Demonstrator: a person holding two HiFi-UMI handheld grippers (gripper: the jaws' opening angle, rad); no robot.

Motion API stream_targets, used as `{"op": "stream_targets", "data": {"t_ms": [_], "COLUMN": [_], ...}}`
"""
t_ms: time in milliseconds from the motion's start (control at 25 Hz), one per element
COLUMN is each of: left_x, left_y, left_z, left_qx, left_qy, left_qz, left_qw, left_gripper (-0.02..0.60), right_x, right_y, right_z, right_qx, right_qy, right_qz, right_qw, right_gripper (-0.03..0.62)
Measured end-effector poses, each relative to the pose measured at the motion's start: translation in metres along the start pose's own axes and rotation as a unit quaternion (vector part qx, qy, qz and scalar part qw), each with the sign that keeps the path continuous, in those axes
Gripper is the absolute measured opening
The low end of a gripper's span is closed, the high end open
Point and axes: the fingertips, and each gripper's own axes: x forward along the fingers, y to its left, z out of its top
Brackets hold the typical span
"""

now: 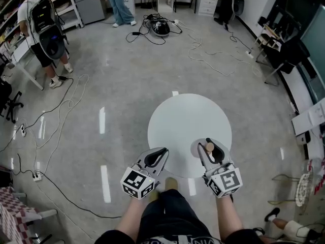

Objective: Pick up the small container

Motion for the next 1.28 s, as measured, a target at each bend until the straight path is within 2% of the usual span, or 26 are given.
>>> {"op": "stream_targets", "data": {"t_ms": [720, 1280], "left_x": [-0.019, -0.022], "left_y": [0.026, 0.030], "left_z": [0.044, 0.077], "left_qx": [-0.001, 0.014], "left_qy": [-0.039, -0.068], "left_qz": [0.038, 0.038], "left_qw": [0.9985, 0.9969], "left_gripper": [0.023, 0.023], "right_x": [0.002, 0.011], "right_y": [-0.001, 0.002], "right_z": [0.031, 0.050], "right_qx": [-0.008, -0.010], "right_qy": [-0.005, -0.018], "right_qz": [0.003, 0.005], "right_qw": [1.000, 1.000], "right_gripper": [0.132, 0.132]}}
